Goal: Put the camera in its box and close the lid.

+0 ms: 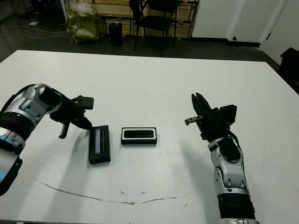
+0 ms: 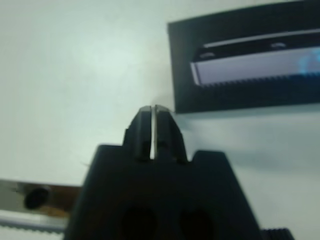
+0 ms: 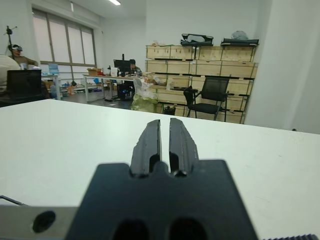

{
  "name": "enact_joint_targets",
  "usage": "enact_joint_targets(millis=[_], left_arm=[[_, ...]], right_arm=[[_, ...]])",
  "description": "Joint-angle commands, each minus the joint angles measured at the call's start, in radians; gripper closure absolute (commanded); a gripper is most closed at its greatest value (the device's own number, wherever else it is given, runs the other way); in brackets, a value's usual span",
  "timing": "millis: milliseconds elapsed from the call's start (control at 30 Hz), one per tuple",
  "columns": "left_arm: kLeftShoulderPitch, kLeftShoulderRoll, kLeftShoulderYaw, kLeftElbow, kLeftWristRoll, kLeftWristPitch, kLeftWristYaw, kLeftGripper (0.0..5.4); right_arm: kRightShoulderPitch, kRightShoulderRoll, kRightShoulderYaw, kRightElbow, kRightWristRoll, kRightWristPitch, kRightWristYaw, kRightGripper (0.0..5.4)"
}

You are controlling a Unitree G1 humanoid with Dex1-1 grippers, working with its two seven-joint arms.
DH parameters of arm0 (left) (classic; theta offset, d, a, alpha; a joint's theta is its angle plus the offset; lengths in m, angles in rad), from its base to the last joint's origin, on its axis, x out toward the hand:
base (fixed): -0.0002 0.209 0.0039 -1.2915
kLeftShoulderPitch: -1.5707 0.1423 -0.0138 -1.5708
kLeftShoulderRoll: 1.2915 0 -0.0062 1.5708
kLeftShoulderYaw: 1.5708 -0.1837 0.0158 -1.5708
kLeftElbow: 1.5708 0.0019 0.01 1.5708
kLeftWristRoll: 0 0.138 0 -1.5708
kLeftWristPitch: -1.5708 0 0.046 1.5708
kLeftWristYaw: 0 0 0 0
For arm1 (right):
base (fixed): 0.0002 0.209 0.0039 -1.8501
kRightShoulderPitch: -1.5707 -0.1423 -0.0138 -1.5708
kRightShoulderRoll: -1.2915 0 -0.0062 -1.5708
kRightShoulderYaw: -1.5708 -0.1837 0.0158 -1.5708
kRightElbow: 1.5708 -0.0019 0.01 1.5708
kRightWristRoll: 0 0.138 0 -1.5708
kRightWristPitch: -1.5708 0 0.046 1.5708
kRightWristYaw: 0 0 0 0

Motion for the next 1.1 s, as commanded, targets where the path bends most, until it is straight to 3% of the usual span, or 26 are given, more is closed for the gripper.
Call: enact_joint_targets(millis=[33,400,533,667,800,1000,1100], left_arm=[[0.024,-0.015,0.029,0.009,-0.027,-0.004,0.024,5.4],[0.022,-0.006,0.073,-0.007,-0.04,0.028,0.098,5.4],[0.109,-0.005,0.195,-0.121,-0.112,0.066,0.297,5.4],[0.296,-0.07,0.408,-0.484,-0.232,0.303,0.612,5.4],[0.448,-0.142,0.528,-0.861,-0.339,0.575,0.77,5.4],[0.607,-0.129,0.558,-1.287,-0.428,0.873,0.836,5.4],[0.652,-0.078,0.566,-1.403,-0.498,0.923,0.781,5.4]], right_arm=[[0.0,-0.006,-0.006,0.006,-0.008,0.005,-0.006,5.39],[0.0,0.003,-0.005,0.021,0.004,-0.001,0.001,5.39],[-0.002,0.006,-0.007,0.042,-0.001,-0.022,0.001,5.39],[0.0,0.007,-0.005,0.047,-0.006,-0.042,-0.001,5.39],[-0.002,0.013,-0.004,0.039,0.012,-0.019,0.003,5.39],[0.004,0.012,0.001,0.017,0.005,0.003,-0.003,5.39],[0.004,0.008,0.0,0.021,0.002,0.005,-0.003,5.39]])
